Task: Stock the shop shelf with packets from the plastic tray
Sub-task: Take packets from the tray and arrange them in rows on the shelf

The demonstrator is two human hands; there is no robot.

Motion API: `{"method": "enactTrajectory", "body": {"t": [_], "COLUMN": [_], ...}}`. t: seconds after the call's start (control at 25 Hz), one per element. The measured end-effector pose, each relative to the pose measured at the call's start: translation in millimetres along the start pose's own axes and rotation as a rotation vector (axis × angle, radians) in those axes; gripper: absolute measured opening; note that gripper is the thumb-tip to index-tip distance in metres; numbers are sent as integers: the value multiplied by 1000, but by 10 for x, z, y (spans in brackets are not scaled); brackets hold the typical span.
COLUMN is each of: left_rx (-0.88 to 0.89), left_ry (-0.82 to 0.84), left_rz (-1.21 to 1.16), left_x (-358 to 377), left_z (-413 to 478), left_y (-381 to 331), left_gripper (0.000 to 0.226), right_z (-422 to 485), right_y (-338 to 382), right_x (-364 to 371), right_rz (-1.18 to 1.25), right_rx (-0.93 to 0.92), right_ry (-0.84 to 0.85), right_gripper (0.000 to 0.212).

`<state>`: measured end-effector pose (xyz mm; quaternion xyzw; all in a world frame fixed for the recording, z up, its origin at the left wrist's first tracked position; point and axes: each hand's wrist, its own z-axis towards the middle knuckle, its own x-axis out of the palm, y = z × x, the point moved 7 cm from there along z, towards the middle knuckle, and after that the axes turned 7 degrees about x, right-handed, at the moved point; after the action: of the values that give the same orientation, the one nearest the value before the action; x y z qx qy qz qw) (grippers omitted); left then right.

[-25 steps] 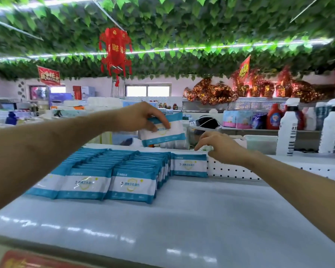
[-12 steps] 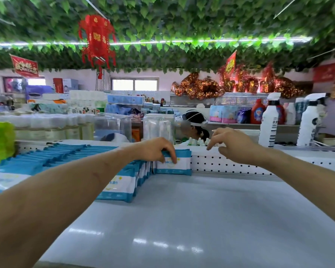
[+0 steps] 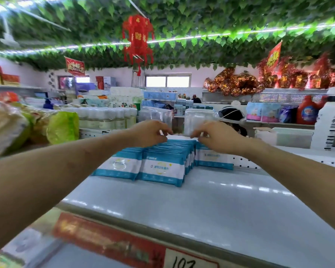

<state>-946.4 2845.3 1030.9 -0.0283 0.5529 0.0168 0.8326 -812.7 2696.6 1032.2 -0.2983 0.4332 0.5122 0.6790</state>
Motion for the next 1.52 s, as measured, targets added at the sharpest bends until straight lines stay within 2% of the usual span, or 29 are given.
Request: {"method": "enactTrajectory", "body": {"t": [0.24, 0.44, 0.6, 0.72, 0.88, 0.96, 1.2, 1.36, 1.52], "left_rx": [-356, -650, -880, -1015, -1223, -1286, -1467, -1499, -1430], "left_ry": [-59, 3, 5, -9, -48, -43, 12, 133, 114], "left_rz": [202, 338, 368, 325, 208, 151, 25, -47, -30], "left_x": [-834, -1204, -1179, -912, -353, 58, 1321, 1973, 2292], "left_z": [-1979, -3949, -5273, -6190, -6930, -7199, -7949, -8351, -8504], "left_y": [876, 1233, 1197, 1069, 735, 575, 92, -147, -289], "left_gripper": [25, 29, 35, 32, 38, 34, 34, 45, 40], "right_z": [651, 505, 131, -296, -886, -1240, -2350, -2722, -2734], "right_y": [2419, 4527, 5595, 6189, 6642, 6769, 6774, 6603, 6467], "right_x": [467, 874, 1302, 1778, 2459, 2829, 4085, 4599, 4758], "right_rz": [157, 247, 340, 413, 509, 542, 520, 455, 455], "right_rx": [-361, -643, -776, -836, -857, -865, -854, -842, -803], "right_ry": [1, 89, 189, 305, 417, 489, 753, 829, 805], "right_gripper": [25, 28, 26, 27, 27, 28, 28, 31, 32]}}
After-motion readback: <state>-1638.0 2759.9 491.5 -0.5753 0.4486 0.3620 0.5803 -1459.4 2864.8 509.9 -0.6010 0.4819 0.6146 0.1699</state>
